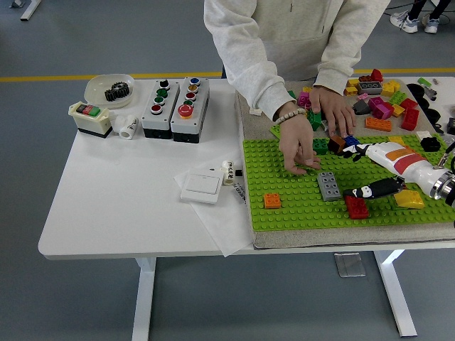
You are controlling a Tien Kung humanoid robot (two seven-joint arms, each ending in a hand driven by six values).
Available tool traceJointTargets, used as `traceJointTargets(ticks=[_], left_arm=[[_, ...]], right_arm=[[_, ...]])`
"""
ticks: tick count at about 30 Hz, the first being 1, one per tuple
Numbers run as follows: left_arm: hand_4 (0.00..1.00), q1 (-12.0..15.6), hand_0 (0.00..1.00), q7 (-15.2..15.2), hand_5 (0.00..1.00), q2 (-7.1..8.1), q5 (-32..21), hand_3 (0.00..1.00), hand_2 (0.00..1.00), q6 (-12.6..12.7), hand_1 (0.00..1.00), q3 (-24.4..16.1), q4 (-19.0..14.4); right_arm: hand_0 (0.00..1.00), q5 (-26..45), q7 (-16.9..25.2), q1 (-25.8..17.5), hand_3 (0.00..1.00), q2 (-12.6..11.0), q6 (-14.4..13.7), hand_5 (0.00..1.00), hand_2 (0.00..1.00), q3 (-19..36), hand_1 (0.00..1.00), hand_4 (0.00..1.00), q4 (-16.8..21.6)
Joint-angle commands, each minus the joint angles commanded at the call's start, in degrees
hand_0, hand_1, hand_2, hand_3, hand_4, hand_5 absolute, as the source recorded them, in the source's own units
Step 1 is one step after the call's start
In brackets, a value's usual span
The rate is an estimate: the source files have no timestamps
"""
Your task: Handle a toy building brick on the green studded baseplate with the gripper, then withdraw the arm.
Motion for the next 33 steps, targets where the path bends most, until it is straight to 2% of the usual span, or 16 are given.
traceJointTargets(ticks=[3, 12, 19, 33], left_arm=[[0.667, -0.02, 0.734, 0.01, 0.603, 0.02, 0.05, 0.599, 0.747, -0.04, 0.741, -0.01, -0.01], [0.667, -0.02, 0.733, 0.05, 0.603, 0.05, -0.12, 0.599, 0.747, -0.1, 0.74, 0.14, -0.08], [0.666, -0.06, 0.732, 0.04, 0.602, 0.12, -0.47, 0.599, 0.746, -0.12, 0.738, 0.34, -0.1], [0.666, 0.13, 0.733, 0.25, 0.602, 0.23, -0.37, 0.599, 0.745, -0.3, 0.738, 0.43, -0.23]], right_arm=[[0.746, -0.25, 0.13, 0.51, 0.804, 0.06, 0.04, 0.459, 0.754, -0.9, 0.685, 0.942, -0.04], [0.753, -0.94, -0.2, 2.58, 0.817, 2.71, 0.13, 0.451, 0.763, -2.3, 0.696, 0.955, -2.83], [0.754, -2.02, -0.65, 2.99, 0.818, 3.68, 0.54, 0.448, 0.762, -3.93, 0.696, 0.961, -2.72], [0.757, -3.23, -1.4, 4.14, 0.819, 6.29, -0.49, 0.442, 0.765, -5.82, 0.699, 0.968, -6.57]])
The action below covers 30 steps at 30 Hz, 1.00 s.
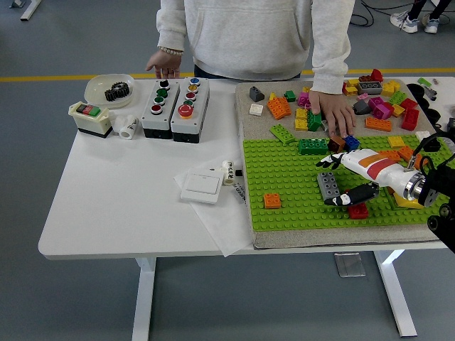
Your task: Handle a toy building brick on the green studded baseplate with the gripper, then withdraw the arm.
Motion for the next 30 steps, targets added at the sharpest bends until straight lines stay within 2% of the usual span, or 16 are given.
traceJointTargets(ticks=[27, 28, 30], left_arm=[[0.667, -0.21, 0.732, 0.01, 0.603, 0.13, -0.05, 0.599, 0.744, 0.02, 0.735, 0.34, -0.08], [0.667, -0.23, 0.732, 0.0, 0.603, 0.13, -0.08, 0.599, 0.745, 0.03, 0.736, 0.36, -0.08], [0.667, -0.29, 0.732, -0.01, 0.603, 0.14, -0.12, 0.599, 0.745, 0.05, 0.736, 0.42, -0.09]], right_arm=[[0.734, -1.49, 0.19, 2.79, 0.782, 0.89, -2.53, 0.454, 0.718, -4.61, 0.657, 0.975, -3.18], [0.719, -1.48, 0.22, 2.9, 0.743, 0.92, -2.61, 0.455, 0.703, -4.78, 0.638, 0.961, -3.33], [0.719, -1.46, 0.25, 3.08, 0.743, 0.99, -2.78, 0.455, 0.703, -5.04, 0.638, 0.961, -3.59]])
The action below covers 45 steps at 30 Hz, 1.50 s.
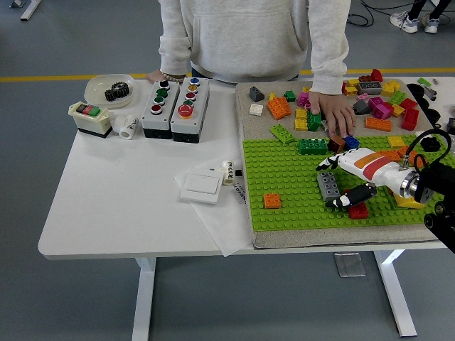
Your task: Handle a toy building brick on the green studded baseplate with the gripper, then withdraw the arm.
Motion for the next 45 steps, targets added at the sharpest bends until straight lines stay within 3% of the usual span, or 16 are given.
traceJointTargets(ticks=[15, 16, 27, 28, 33, 34, 45], left_arm=[[0.667, -0.2, 0.732, -0.12, 0.603, 0.02, -0.38, 0.599, 0.745, 0.16, 0.736, 0.41, 0.0], [0.667, -0.21, 0.733, -0.12, 0.603, 0.02, -0.38, 0.599, 0.745, 0.17, 0.738, 0.42, 0.0], [0.667, -0.28, 0.733, -0.15, 0.603, 0.04, -0.43, 0.599, 0.745, 0.21, 0.737, 0.51, 0.0], [0.667, -0.29, 0.733, -0.16, 0.603, 0.04, -0.45, 0.599, 0.745, 0.21, 0.738, 0.52, 0.01], [0.667, -0.3, 0.733, -0.15, 0.603, 0.02, -0.46, 0.599, 0.745, 0.21, 0.738, 0.51, 0.01], [0.667, -0.31, 0.733, -0.16, 0.603, 0.02, -0.49, 0.599, 0.744, 0.21, 0.738, 0.53, 0.01], [0.667, -0.16, 0.734, -0.1, 0.603, -0.02, -0.18, 0.599, 0.744, 0.13, 0.737, 0.25, 0.04]], right_arm=[[0.702, -0.34, -0.12, 0.53, 0.703, 0.08, 0.02, 0.463, 0.677, -0.56, 0.616, 0.942, -0.74], [0.687, -0.36, -0.1, 0.53, 0.651, 0.08, 0.01, 0.46, 0.645, -0.62, 0.594, 0.92, -0.74], [0.675, -0.18, 0.12, 0.55, 0.643, 0.09, -0.22, 0.462, 0.639, -0.77, 0.587, 0.91, -0.8], [0.634, -0.13, 0.15, 0.55, 0.607, 0.09, -0.23, 0.463, 0.603, -0.79, 0.558, 0.891, -0.79], [0.634, -0.15, 0.1, 0.52, 0.607, 0.07, -0.04, 0.463, 0.603, -0.89, 0.558, 0.891, -0.7], [0.622, -0.14, 0.1, 0.51, 0.572, 0.05, -0.02, 0.473, 0.563, -0.9, 0.524, 0.871, -0.7], [0.604, 0.23, 0.11, 0.16, 0.564, -0.3, 0.46, 0.475, 0.558, -0.33, 0.513, 0.863, -0.38]])
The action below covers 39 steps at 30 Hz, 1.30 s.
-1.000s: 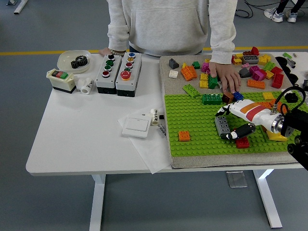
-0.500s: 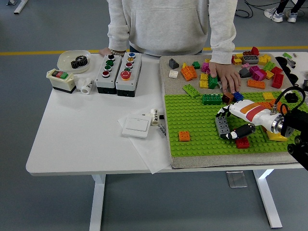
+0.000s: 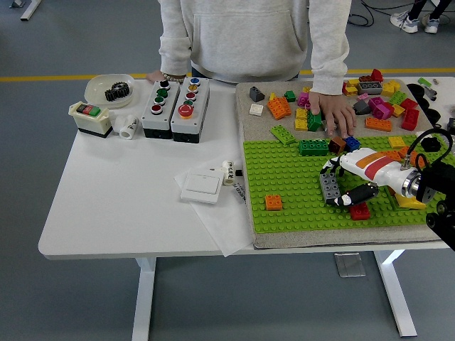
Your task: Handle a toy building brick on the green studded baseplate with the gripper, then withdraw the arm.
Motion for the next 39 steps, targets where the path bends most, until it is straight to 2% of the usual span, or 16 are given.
traceJointTargets(ticks=[18, 39], left_arm=[[0.667, 0.56, 0.735, 0.16, 0.603, -0.14, 0.96, 0.599, 0.745, -0.14, 0.739, -0.7, 0.04], [0.667, 0.51, 0.733, -0.13, 0.603, -0.25, 0.83, 0.599, 0.746, -0.28, 0.739, -0.5, 0.12]], right_arm=[[0.604, 0.7, 0.11, -1.52, 0.565, -1.58, 0.79, 0.471, 0.556, 1.93, 0.509, 0.843, 3.22], [0.62, 0.32, 1.05, -6.75, 0.567, -5.65, -0.58, 0.468, 0.562, 6.33, 0.52, 0.836, 9.16]])
